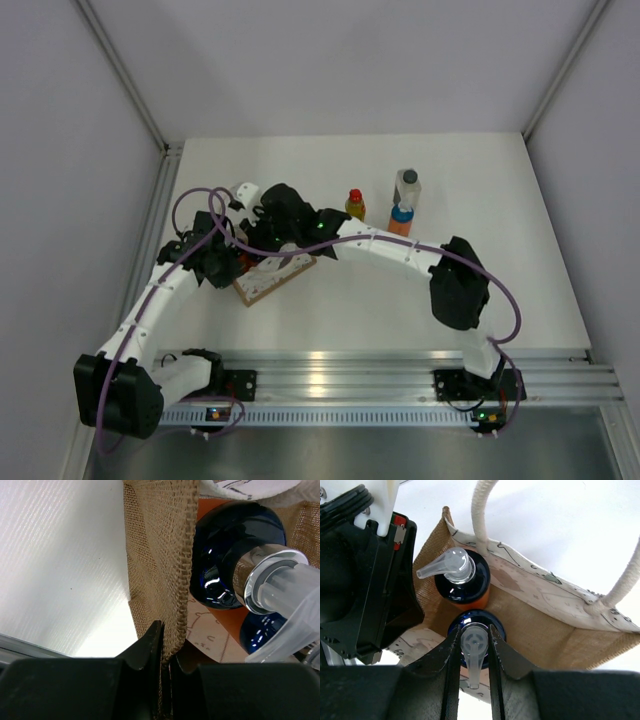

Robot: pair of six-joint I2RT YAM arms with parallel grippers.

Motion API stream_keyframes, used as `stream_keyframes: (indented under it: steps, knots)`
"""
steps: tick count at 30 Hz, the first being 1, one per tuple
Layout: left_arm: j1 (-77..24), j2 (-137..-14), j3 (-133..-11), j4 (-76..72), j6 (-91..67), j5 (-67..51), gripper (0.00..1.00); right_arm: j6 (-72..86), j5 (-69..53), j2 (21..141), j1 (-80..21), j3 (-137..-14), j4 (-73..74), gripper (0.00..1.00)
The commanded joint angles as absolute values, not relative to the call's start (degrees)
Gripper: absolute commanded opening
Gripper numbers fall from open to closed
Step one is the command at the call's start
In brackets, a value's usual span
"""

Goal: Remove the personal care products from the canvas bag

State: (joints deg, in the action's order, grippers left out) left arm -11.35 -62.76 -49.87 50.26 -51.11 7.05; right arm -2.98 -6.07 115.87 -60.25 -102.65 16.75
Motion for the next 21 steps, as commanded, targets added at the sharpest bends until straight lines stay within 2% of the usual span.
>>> stream_keyframes:
  steps: [1, 21]
  knots:
    - [-11.25, -61.88, -52.38, 50.01, -52.12, 6.68, 0.14, -2.38, -4.14, 108.37, -61.17, -106.87, 13.71, 0.0]
    - [-11.25, -62.75, -52.29, 49.66, -52.21, 6.68, 0.14, -1.32, 2.19, 102.75, -61.08, -116.01, 22.32, 0.0]
